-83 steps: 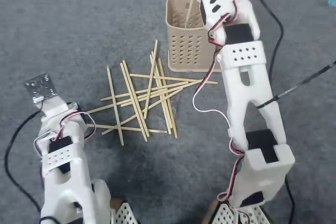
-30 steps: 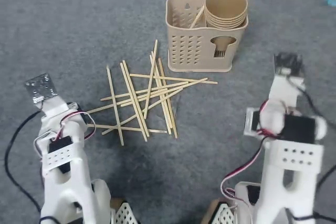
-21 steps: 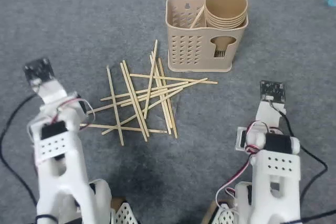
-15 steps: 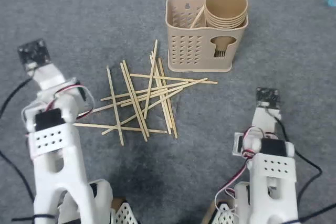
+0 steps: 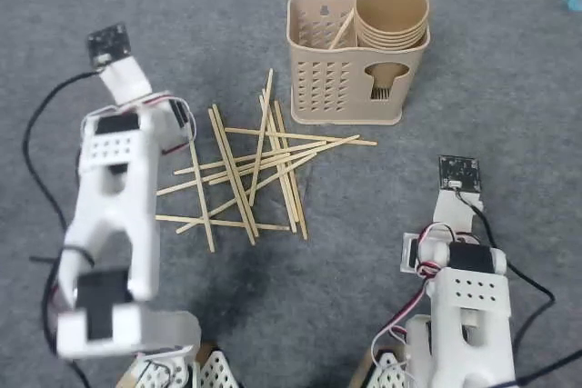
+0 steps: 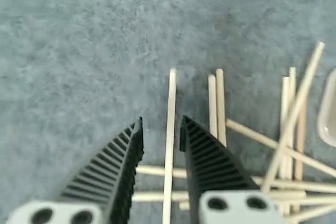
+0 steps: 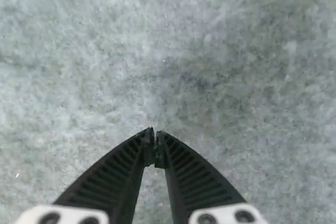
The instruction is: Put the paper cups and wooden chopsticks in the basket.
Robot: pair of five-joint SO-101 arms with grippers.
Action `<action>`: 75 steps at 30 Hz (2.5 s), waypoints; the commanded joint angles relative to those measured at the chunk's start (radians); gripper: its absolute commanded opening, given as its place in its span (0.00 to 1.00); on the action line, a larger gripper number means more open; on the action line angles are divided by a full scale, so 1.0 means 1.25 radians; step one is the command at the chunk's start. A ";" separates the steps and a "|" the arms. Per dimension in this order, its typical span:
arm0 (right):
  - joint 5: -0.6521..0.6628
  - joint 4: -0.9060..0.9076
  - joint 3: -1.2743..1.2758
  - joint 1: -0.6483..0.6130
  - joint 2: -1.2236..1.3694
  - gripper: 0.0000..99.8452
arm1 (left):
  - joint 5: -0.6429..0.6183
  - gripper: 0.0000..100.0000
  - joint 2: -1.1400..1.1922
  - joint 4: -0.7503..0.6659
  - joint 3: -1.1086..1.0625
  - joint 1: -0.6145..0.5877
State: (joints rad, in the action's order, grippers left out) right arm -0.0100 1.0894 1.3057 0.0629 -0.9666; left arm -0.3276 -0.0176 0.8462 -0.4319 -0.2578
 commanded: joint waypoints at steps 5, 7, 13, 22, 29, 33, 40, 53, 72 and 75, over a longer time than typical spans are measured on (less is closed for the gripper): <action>0.015 -0.028 -0.002 -0.010 -0.019 0.01 | -0.011 0.12 0.281 0.045 0.253 0.016; 0.015 -0.029 -0.002 -0.010 -0.019 0.01 | -0.011 0.12 0.346 0.069 0.321 0.016; 0.015 -0.030 -0.002 -0.010 -0.019 0.01 | -0.011 0.12 0.501 0.168 0.531 0.017; 0.034 -0.030 -0.002 -0.010 -0.019 0.01 | -0.012 0.11 0.667 0.296 0.737 0.054; 0.036 -0.031 -0.004 -0.010 -0.019 0.01 | -0.014 0.01 0.701 0.453 0.841 0.053; 0.036 -0.033 -0.004 -0.010 -0.019 0.01 | -0.014 0.01 0.671 0.583 0.930 0.055; 0.036 -0.033 -0.004 -0.010 -0.019 0.01 | -0.012 0.01 0.527 0.729 1.066 0.055; 0.034 -0.033 -0.004 -0.010 -0.019 0.01 | 0.063 0.01 -0.041 0.589 0.584 0.180; 0.032 -0.031 -0.002 -0.008 -0.019 0.01 | 0.066 0.01 -0.417 -0.217 0.292 0.381; 0.032 -0.031 -0.002 -0.007 -0.019 0.01 | 0.065 0.01 -0.409 -0.449 0.252 0.405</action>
State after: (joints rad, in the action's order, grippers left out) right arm 0.0207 1.0648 1.3057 0.0629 -0.9666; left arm -0.2601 -0.5025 0.6559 -0.0760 0.2071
